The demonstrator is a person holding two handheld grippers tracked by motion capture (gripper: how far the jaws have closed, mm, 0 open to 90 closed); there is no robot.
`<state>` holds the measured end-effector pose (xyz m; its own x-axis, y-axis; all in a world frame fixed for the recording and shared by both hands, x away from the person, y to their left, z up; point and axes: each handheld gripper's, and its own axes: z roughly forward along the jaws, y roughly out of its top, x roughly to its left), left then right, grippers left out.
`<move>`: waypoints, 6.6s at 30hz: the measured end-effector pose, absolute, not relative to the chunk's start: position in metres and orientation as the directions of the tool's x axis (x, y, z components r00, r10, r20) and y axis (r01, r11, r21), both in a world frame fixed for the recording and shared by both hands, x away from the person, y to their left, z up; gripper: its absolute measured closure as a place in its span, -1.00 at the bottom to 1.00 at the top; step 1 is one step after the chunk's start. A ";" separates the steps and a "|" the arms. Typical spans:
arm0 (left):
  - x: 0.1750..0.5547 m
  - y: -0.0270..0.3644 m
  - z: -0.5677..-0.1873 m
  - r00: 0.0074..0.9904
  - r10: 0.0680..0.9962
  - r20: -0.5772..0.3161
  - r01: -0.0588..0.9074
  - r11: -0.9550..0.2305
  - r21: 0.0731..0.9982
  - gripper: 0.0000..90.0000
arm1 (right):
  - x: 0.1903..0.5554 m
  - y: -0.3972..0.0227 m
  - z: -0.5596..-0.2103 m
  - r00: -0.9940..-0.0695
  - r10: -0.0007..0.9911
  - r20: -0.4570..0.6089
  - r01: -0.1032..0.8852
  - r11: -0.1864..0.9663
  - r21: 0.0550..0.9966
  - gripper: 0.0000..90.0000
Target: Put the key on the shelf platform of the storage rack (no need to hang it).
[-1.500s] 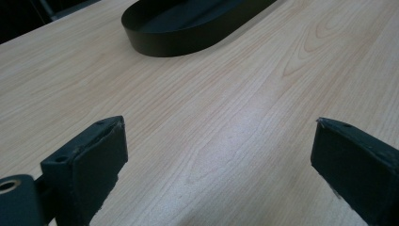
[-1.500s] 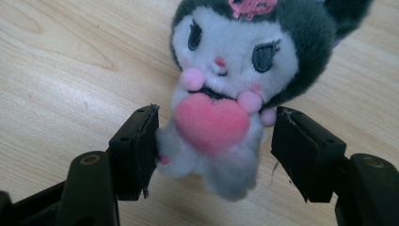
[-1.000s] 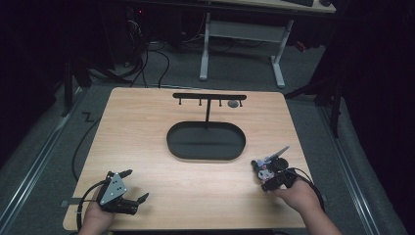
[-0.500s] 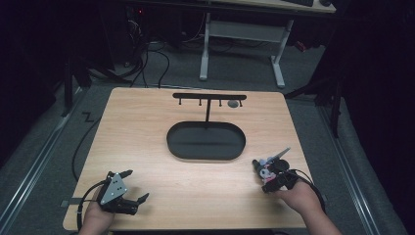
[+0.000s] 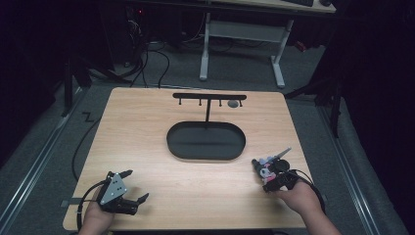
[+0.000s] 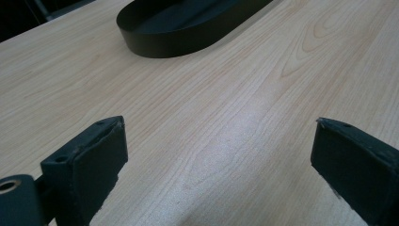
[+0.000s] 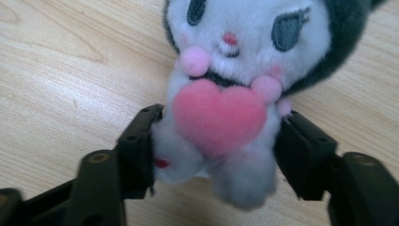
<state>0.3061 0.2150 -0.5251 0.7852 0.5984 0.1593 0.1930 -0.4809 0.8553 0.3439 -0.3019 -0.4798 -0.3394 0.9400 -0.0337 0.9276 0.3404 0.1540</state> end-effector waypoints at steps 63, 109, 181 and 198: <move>0.308 0.217 -0.527 0.784 0.603 0.145 0.211 -0.480 0.852 -0.92 | 0.397 -0.236 -0.412 -0.451 0.892 -0.040 0.851 0.443 0.281 0.05; 0.315 0.206 -0.527 0.804 0.574 0.153 0.191 -0.494 0.848 -0.86 | 0.468 -0.176 -0.430 -0.477 0.878 0.035 0.837 0.441 0.324 0.05; 0.317 0.200 -0.528 0.810 0.567 0.150 0.202 -0.509 0.837 -0.86 | 0.463 -0.185 -0.448 -0.472 0.880 0.059 0.831 0.421 0.364 -0.37; 0.320 0.200 -0.530 0.802 0.581 0.139 0.221 -0.505 0.835 -0.86 | 0.428 -0.201 -0.449 -0.505 0.862 0.031 0.779 0.440 0.447 -0.42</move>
